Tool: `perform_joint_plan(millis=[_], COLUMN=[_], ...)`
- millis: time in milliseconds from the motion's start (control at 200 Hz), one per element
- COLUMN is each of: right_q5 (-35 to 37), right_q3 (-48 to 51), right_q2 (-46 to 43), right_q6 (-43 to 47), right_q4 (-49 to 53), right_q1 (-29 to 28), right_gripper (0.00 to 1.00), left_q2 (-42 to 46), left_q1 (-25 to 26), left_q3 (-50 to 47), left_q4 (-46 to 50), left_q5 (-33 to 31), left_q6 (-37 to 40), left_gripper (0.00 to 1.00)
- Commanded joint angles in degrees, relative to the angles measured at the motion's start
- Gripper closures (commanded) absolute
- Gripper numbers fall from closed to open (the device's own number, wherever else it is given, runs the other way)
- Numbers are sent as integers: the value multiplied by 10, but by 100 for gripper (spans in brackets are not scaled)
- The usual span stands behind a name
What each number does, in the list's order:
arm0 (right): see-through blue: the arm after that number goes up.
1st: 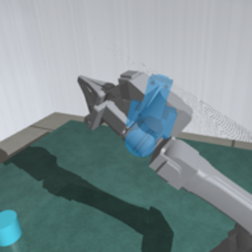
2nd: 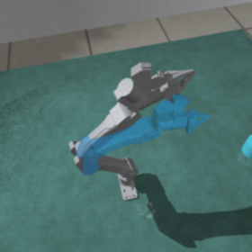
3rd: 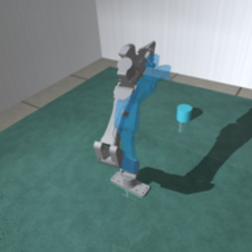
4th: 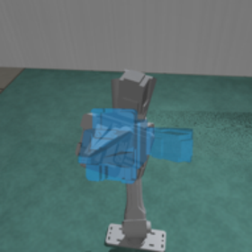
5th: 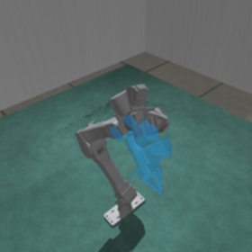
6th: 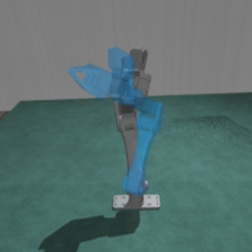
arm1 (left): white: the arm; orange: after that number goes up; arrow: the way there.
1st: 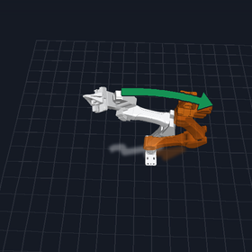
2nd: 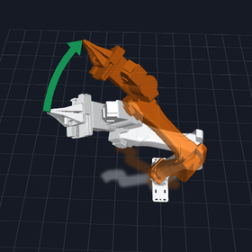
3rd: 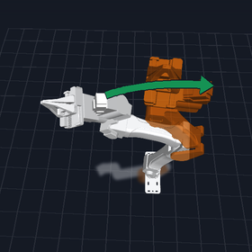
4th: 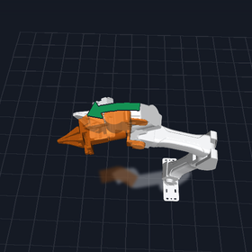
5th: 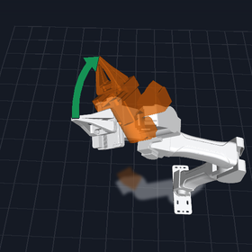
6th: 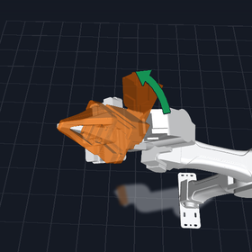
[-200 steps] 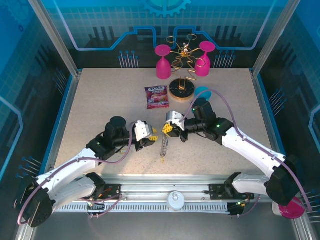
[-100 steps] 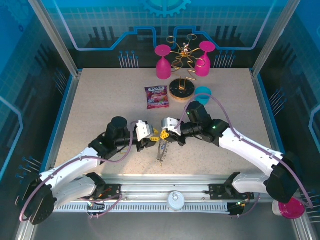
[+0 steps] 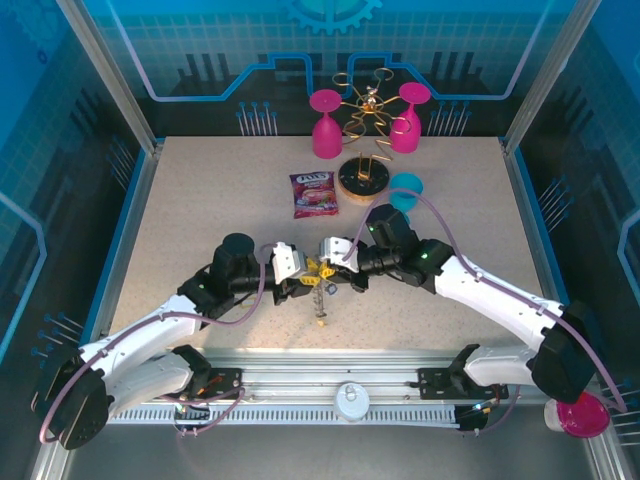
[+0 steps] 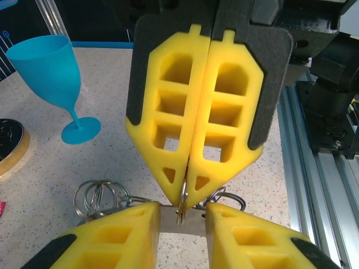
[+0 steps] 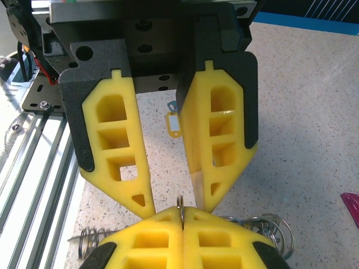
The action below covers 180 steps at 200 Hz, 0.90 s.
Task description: Put the keys on the keyring
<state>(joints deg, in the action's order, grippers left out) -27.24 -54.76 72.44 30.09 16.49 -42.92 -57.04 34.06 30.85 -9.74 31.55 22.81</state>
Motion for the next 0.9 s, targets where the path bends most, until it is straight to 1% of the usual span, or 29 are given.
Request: perform_joint_plan(millis=[0, 105, 155, 195, 220, 470, 610, 650, 685, 750, 896], right_q5=[-10, -16, -19, -21, -22, -15, -3, -6, -9, -16, -18], right_q3=[-25, -27, -28, -28, -29, -21, -1, 9, 19, 37, 73], right_q2=[5, 8, 9, 9, 10, 0, -24, -35, -44, -58, -68], right_q6=[9, 8, 8, 9, 8, 10, -3, -10, -18, -31, -57], right_q4=[-5, -4, -3, -1, 0, 14, 8, 2, -6, -18, -37], right_q1=[-9, -12, -13, -13, -13, -14, -3, 5, 12, 20, 23], right_gripper=[100, 100, 100, 100, 100, 100, 74, 67, 64, 63, 64], left_q2=[1, 0, 0, 0, 0, 5, 15, 19, 22, 24, 25], left_q1=[-3, -3, -3, -3, -3, -2, -1, -1, -1, 0, 0], left_q3=[-4, -5, -4, -4, -3, -11, -24, -28, -31, -34, -39], left_q4=[-5, -5, -2, 0, 1, -3, -23, -30, -36, -40, -54], left_q5=[25, 27, 30, 31, 30, 22, 14, 13, 13, 15, 17], left_q6=[14, 17, 21, 25, 27, 53, 59, 59, 59, 59, 56], left_gripper=[73, 78, 87, 96, 100, 100, 100, 100, 100, 100, 100])
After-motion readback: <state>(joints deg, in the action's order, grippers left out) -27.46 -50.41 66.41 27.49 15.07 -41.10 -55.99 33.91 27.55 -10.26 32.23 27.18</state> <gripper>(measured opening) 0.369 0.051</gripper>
